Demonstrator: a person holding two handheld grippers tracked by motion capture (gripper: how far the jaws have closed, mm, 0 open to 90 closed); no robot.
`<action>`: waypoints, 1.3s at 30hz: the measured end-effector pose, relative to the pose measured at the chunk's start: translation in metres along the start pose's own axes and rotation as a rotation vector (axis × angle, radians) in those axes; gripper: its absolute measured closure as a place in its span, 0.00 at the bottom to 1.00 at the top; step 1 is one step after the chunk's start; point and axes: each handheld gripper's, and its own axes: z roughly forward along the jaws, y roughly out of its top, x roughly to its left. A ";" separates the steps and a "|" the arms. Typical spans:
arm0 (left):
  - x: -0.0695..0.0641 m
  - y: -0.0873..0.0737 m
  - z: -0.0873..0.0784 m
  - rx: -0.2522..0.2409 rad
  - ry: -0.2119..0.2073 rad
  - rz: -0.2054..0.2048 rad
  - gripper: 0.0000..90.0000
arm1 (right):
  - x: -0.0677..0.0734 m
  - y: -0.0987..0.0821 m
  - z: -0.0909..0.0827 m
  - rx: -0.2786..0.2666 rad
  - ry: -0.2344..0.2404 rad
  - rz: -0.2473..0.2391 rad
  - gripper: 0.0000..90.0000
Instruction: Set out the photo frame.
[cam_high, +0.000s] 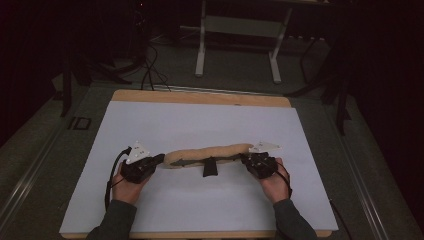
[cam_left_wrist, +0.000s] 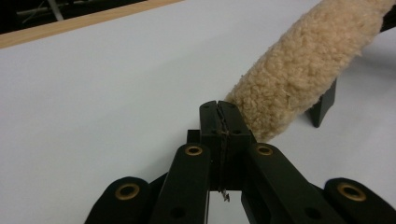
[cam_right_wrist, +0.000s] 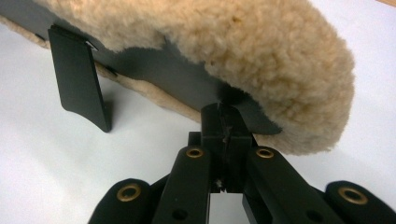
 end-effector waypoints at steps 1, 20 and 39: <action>-0.001 0.000 0.000 0.000 -0.001 0.003 1.00 | -0.001 0.001 0.000 -0.002 0.000 -0.002 1.00; -0.011 -0.002 -0.005 0.005 -0.012 0.031 1.00 | 0.002 0.011 0.005 -0.001 0.001 0.006 1.00; -0.028 -0.006 -0.010 0.010 -0.042 0.055 1.00 | 0.006 0.019 0.012 0.006 -0.001 0.012 1.00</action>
